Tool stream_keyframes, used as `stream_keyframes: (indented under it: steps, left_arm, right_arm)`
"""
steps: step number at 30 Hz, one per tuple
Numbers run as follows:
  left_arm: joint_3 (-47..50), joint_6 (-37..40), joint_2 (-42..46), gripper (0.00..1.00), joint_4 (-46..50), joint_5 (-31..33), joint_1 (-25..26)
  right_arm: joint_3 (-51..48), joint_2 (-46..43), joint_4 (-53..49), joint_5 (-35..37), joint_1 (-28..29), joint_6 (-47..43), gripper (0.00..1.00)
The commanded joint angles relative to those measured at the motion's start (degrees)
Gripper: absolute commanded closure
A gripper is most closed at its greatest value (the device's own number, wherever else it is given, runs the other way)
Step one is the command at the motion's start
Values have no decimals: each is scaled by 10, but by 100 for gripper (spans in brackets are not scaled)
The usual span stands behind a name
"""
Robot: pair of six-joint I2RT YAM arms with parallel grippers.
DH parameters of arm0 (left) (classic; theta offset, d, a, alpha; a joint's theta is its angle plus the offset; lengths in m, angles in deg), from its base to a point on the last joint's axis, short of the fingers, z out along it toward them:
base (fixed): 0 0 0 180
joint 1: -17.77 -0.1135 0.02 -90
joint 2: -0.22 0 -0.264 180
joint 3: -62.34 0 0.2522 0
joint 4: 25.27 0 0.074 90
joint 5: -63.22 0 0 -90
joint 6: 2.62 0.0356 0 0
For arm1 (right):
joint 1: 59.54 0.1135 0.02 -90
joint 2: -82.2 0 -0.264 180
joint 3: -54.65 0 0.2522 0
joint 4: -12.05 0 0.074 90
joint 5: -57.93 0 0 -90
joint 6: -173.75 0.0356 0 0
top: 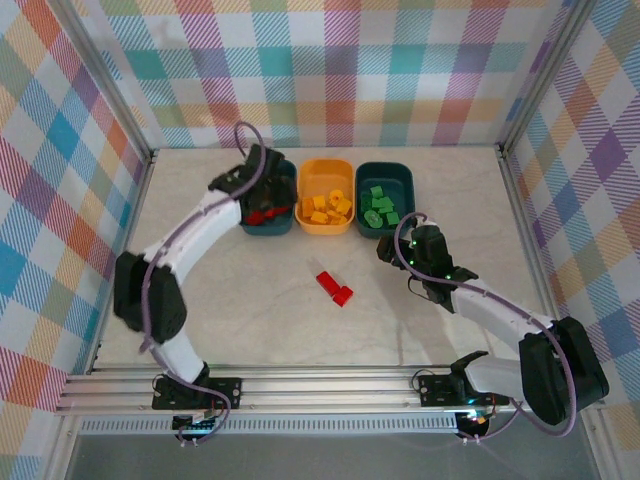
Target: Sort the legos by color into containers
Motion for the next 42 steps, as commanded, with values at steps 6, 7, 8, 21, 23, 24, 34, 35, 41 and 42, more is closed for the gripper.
stream_keyframes:
  steps: [6, 7, 8, 21, 23, 24, 34, 35, 41, 42]
  left_arm:
    - [286, -409, 77, 27, -165, -56, 152]
    - [290, -433, 75, 26, -162, -42, 165]
    - [285, -449, 68, 25, -152, -32, 178]
    - [144, -509, -105, 28, -35, -53, 206]
    - [136, -514, -112, 29, -27, -50, 207]
    - [132, -514, -114, 29, -27, -45, 207]
    - [91, -481, -187, 47, -37, -83, 185]
    - [94, -479, -186, 49, -40, -81, 185]
    - [114, -470, -173, 59, -48, -71, 185]
    - [116, -467, -171, 61, -48, -68, 184]
  right_arm:
    - [11, 3, 4, 2, 4, -10, 23]
    - [11, 2, 3, 3, 4, -10, 23]
    - [11, 2, 3, 3, 3, -10, 22]
    - [12, 20, 7, 5, 4, -9, 22]
    - [12, 15, 6, 3, 3, -8, 22]
    - [11, 13, 7, 1, 3, -7, 22]
    - [5, -12, -2, 22, 3, -10, 22]
    - [4, -15, 0, 20, 3, -10, 22]
    - [4, -18, -2, 19, 4, -10, 22]
    - [4, -18, 0, 18, 3, -10, 22]
